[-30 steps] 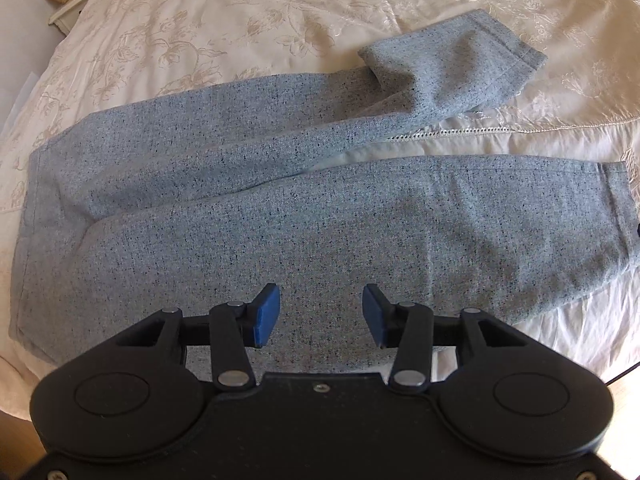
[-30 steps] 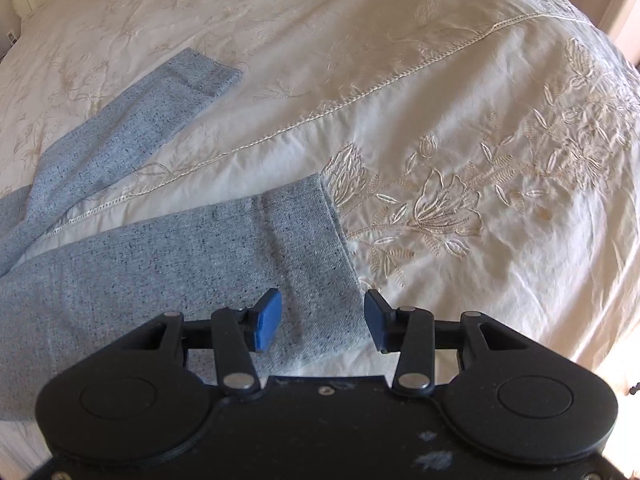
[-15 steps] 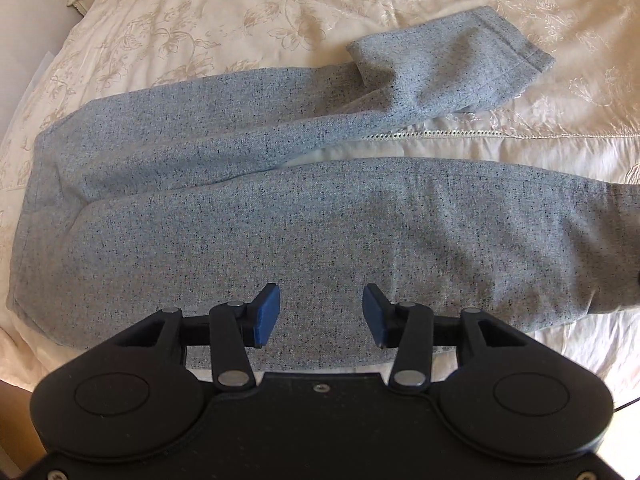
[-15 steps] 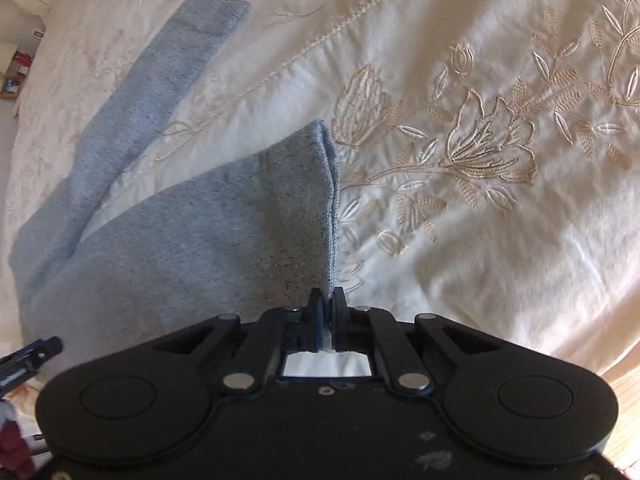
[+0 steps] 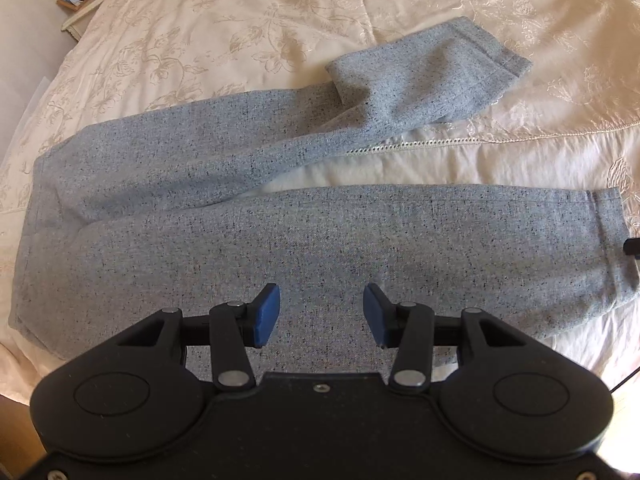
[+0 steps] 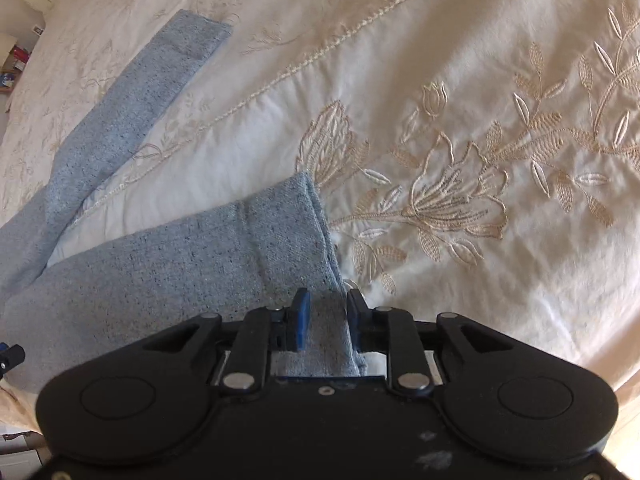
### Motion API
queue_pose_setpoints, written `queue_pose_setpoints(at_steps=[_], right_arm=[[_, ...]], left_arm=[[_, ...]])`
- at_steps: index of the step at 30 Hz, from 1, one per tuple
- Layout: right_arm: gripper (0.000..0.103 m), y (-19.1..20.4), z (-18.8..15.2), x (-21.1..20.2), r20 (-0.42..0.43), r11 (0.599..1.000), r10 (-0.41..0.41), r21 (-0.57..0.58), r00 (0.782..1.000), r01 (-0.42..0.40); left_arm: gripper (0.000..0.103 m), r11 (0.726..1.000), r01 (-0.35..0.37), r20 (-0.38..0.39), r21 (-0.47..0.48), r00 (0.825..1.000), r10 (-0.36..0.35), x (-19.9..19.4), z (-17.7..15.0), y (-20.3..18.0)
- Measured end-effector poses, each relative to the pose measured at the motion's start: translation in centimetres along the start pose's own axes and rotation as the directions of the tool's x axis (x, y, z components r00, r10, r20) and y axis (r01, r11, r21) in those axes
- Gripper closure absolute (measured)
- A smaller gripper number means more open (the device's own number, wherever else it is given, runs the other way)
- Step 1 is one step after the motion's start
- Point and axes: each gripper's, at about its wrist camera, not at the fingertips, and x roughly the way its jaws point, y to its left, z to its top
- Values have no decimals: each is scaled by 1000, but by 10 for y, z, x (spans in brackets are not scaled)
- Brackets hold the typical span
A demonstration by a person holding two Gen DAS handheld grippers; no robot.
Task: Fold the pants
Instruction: 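Move the right gripper to the hem of one trouser leg, then close the right gripper on the trouser leg hem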
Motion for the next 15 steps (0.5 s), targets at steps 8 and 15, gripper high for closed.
queue_pose_setpoints(at_steps=[8, 15], right_arm=[[75, 11, 41, 34, -36, 998, 18, -62, 999, -20], [98, 27, 64, 24, 25, 999, 36, -13, 999, -36]], left_arm=[[49, 999, -9, -17, -40, 1000, 9, 2, -4, 8], [49, 997, -19, -7, -75, 1000, 18, 3, -3, 13]])
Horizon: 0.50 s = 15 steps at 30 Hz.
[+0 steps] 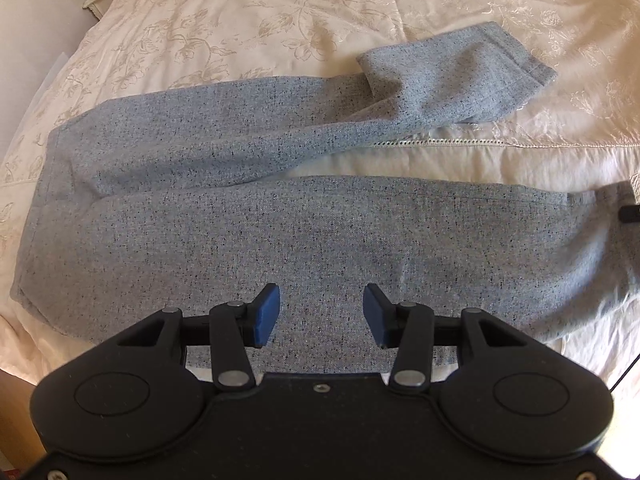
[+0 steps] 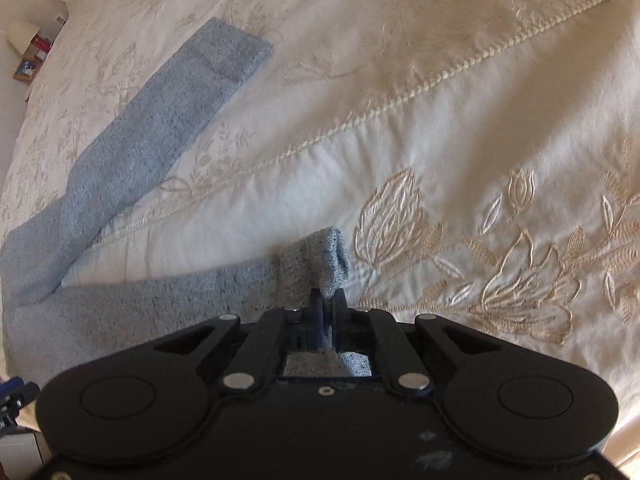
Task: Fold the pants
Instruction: 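Close the right gripper on the trouser leg hem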
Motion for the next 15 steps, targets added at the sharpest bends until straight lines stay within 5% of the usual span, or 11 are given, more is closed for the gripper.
queue_pose_setpoints(at_steps=[6, 9, 15], right_arm=[[94, 1, 14, 21, -18, 999, -46, 23, 999, 46], [67, -4, 2, 1, 20, 999, -21, 29, 1000, 20], [66, -40, -46, -36, -5, 999, 22, 40, 1000, -22]], left_arm=[[49, 1000, -12, -4, 11, 1000, 12, 3, 1, -1], [49, 1000, -14, 5, -7, 1000, 14, 1, 1, 4], [49, 1000, -13, -14, -2, 1000, 13, 4, -2, 7]])
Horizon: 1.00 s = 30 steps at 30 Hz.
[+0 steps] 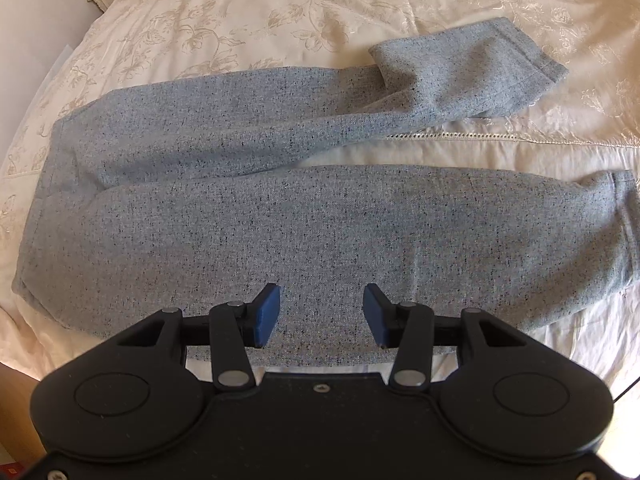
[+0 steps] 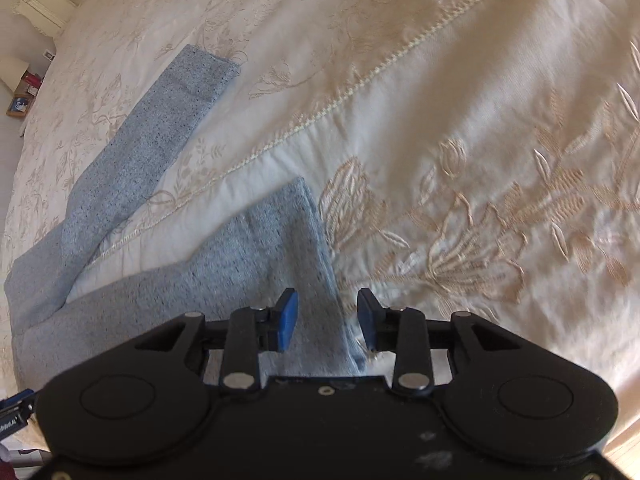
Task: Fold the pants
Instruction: 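Close the right gripper on the trouser leg hem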
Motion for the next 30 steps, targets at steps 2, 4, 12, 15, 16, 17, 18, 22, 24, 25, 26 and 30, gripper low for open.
queue_pose_setpoints(at_steps=[2, 4, 12, 15, 16, 17, 18, 22, 24, 25, 26, 30], right_arm=[[66, -7, -15, -6, -12, 1000, 3, -20, 1000, -3], [66, -12, -27, -5, -22, 1000, 6, -26, 1000, -6], [65, 0, -37, 23, -14, 1000, 10, 16, 1000, -9], [93, 14, -36, 26, -2, 999, -43, -16, 999, 43], [96, 18, -37, 23, -1, 998, -57, -33, 998, 57], [96, 23, -34, 18, 3, 996, -82, -46, 997, 82], [97, 25, -35, 12, 5, 994, -98, -55, 995, 98], [98, 18, -42, 4, -48, 991, -129, -34, 990, 128], [96, 13, -45, 11, -77, 990, -138, -3, 987, 139], [95, 14, -44, 11, -75, 989, -150, 7, 986, 151], [89, 17, -41, 9, -66, 986, -164, 19, 984, 165], [85, 49, -18, -8, 54, 970, -243, -9, 969, 244]], left_arm=[[49, 1000, -1, 5, 11, 1000, 1, -1, -1, -1], [49, 1000, 1, 6, 19, 1000, -1, -1, -1, -3], [49, 998, 2, 15, 55, 1000, -2, -4, -1, -16], [49, 999, 8, 22, 53, 1000, -9, -5, -1, -17], [49, 999, 9, 23, 50, 1000, -10, -5, -1, -17], [49, 999, 10, 23, 47, 1000, -11, -5, -1, -17], [49, 999, 10, 24, 44, 1000, -12, -4, 0, -16], [49, 999, 6, 40, 32, 999, -7, 3, 7, -10], [49, 1000, -2, 40, 26, 999, 0, 11, 13, -5], [49, 1000, -4, 39, 25, 999, 3, 15, 17, -3], [49, 1000, -4, 41, 26, 999, 3, 18, 21, 0], [49, 999, -30, 86, 35, 996, 27, 31, 37, 12]])
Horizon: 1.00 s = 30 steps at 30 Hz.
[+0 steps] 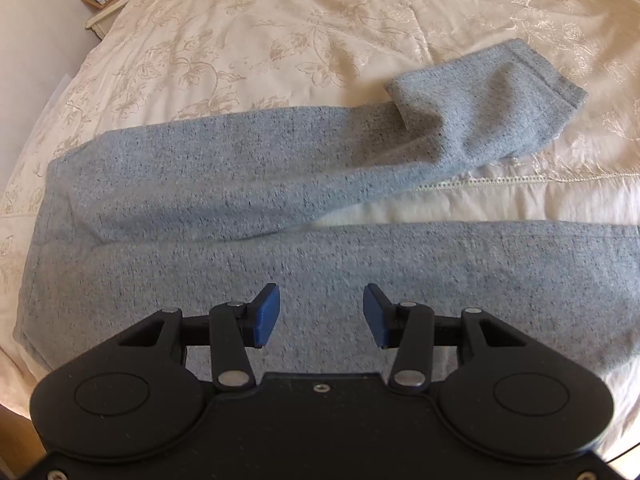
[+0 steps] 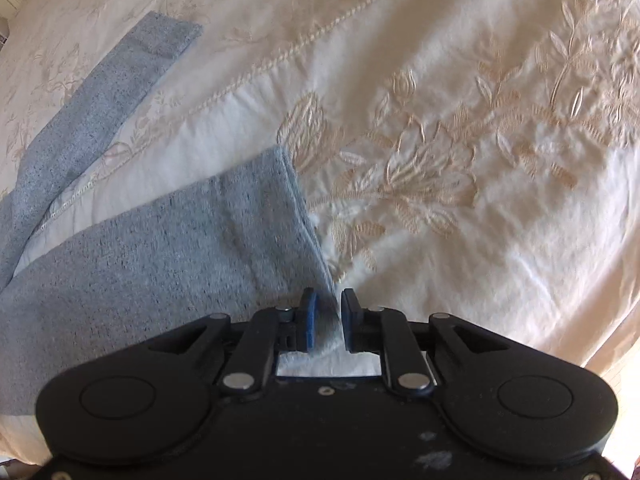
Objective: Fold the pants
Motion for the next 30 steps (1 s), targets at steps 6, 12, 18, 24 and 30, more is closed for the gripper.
queue_pose_setpoints(at_steps=[6, 12, 18, 24, 30], right_arm=[[79, 62, 63, -16, 74, 994, 111, -29, 991, -109], [76, 169, 130, 10, 50, 979, 195, -70, 980, -191], [74, 260, 185, 52, 31, 982, 169, -90, 985, -165], [73, 325, 234, 105, 8, 998, 62, -29, 998, -62], [73, 350, 244, 154, -78, 987, -154, -52, 985, 150]], left_arm=[[49, 1000, 26, -82, 17, 996, -25, 54, 12, 11], [42, 994, 47, -135, 100, 990, -33, 100, 1, 9], [43, 990, 129, -136, 61, 983, -119, 88, 4, 30], [44, 993, 119, -76, 4, 990, -118, 60, 5, 76], [44, 998, 58, -39, -29, 998, -59, 49, 9, 115]])
